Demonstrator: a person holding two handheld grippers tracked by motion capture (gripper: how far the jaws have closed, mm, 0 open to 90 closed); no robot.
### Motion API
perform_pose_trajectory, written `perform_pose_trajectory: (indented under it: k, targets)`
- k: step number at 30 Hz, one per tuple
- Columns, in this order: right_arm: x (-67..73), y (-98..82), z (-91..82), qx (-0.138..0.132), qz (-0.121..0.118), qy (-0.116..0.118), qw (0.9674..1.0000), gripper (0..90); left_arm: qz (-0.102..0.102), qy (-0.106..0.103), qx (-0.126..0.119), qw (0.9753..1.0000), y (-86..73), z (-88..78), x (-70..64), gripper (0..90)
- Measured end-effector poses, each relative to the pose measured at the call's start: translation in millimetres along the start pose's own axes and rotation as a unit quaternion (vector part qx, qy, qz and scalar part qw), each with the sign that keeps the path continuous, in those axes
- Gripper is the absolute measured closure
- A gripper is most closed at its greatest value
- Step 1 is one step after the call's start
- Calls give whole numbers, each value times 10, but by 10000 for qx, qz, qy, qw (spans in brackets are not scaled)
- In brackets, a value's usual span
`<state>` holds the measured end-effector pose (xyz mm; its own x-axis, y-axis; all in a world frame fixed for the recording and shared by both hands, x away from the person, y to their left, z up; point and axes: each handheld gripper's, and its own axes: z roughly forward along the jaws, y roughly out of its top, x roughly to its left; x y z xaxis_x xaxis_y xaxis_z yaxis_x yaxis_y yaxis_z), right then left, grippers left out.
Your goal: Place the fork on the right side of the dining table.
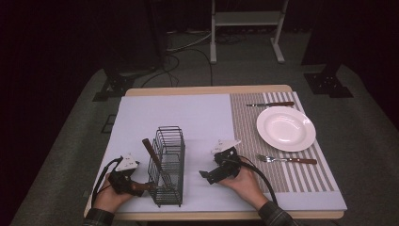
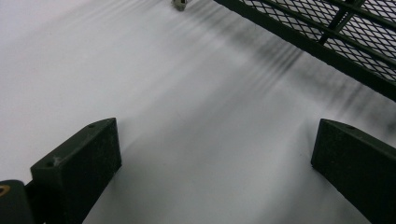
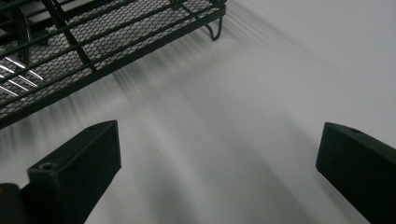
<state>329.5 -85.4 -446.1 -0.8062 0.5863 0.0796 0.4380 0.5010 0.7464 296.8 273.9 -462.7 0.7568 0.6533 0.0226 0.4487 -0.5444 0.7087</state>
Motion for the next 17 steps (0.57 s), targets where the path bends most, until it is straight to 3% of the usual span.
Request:
perform_pose_trajectory:
  k: [10, 17]
  targets:
    - [139, -52, 243, 95, -329, -17, 9994, 0, -4, -2, 0, 10000, 0, 0, 0, 0]
    - [181, -45, 279, 279, -491, -110, 9983, 0, -3, -1, 0, 10000, 0, 0, 0, 0]
